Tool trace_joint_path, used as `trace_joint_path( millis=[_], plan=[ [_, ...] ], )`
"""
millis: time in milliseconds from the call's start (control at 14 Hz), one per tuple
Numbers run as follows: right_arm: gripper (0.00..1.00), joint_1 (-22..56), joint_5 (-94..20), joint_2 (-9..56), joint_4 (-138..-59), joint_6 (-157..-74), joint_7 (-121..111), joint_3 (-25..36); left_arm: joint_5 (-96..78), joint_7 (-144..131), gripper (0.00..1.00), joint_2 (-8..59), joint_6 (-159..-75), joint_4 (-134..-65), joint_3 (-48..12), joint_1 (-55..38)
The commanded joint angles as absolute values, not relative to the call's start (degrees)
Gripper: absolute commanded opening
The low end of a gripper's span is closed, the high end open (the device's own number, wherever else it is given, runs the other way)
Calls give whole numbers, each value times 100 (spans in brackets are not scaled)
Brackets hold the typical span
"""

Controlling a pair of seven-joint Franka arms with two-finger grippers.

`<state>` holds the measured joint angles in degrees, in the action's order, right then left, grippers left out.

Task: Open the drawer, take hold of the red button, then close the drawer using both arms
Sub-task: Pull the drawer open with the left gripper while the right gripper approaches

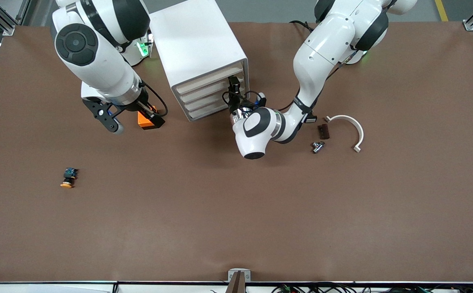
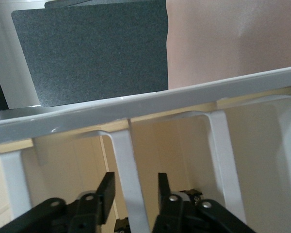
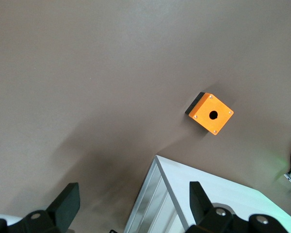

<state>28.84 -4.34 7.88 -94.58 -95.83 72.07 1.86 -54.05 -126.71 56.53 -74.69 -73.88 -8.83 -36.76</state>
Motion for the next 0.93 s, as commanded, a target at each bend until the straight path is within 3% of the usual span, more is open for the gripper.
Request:
trace_joint_path(
  millis=[0,427,854],
  plan=[
    [100,3050,-483,800,-9519,-9721,7497,229,-5476,-12612,32,5739,-7488,-7321,-870,-3753],
    [100,3155,-466,870,-9483,-9747,7611,229,-5458,-12647,10,5775,-7760,-7321,-782,-3639],
    [100,3305,-466,975,-9483,-9888,7945,229,-5528,-12647,7,5774,-7770,-7321,-791,-3481]
  ],
)
